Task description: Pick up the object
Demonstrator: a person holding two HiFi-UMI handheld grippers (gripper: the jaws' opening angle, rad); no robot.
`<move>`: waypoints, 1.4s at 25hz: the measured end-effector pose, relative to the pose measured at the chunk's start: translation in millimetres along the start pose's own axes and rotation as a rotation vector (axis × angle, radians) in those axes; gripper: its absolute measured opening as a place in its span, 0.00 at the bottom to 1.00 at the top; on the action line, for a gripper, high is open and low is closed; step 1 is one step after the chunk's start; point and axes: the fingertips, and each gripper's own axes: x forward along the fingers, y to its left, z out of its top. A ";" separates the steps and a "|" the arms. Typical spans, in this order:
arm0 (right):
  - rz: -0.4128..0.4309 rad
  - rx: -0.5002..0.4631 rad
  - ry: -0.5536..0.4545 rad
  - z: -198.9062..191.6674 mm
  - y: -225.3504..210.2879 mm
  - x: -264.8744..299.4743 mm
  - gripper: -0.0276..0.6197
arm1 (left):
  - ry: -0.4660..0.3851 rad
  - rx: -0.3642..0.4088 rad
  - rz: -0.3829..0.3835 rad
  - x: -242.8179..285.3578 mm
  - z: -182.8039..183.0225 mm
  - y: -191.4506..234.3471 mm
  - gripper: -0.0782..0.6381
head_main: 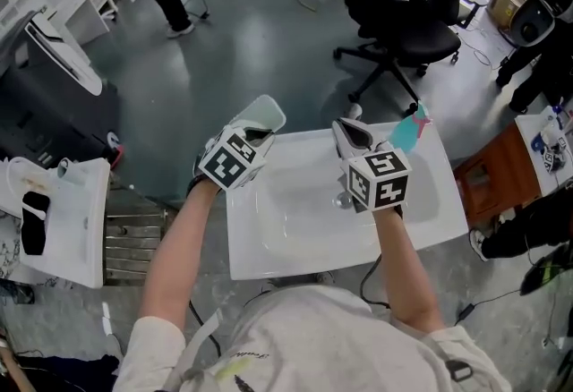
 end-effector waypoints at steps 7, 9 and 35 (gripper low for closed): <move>0.018 -0.017 -0.010 8.8 -3.5 -0.2 0.05 | -0.086 -0.074 0.085 -24.7 19.8 15.6 0.12; 0.019 -0.017 -0.013 11.0 -6.0 0.0 0.05 | -0.106 -0.094 0.110 -31.4 22.6 19.9 0.12; 0.063 -0.053 -0.087 43.8 12.7 -0.3 0.05 | -0.403 -0.374 0.502 -124.7 21.2 53.3 0.12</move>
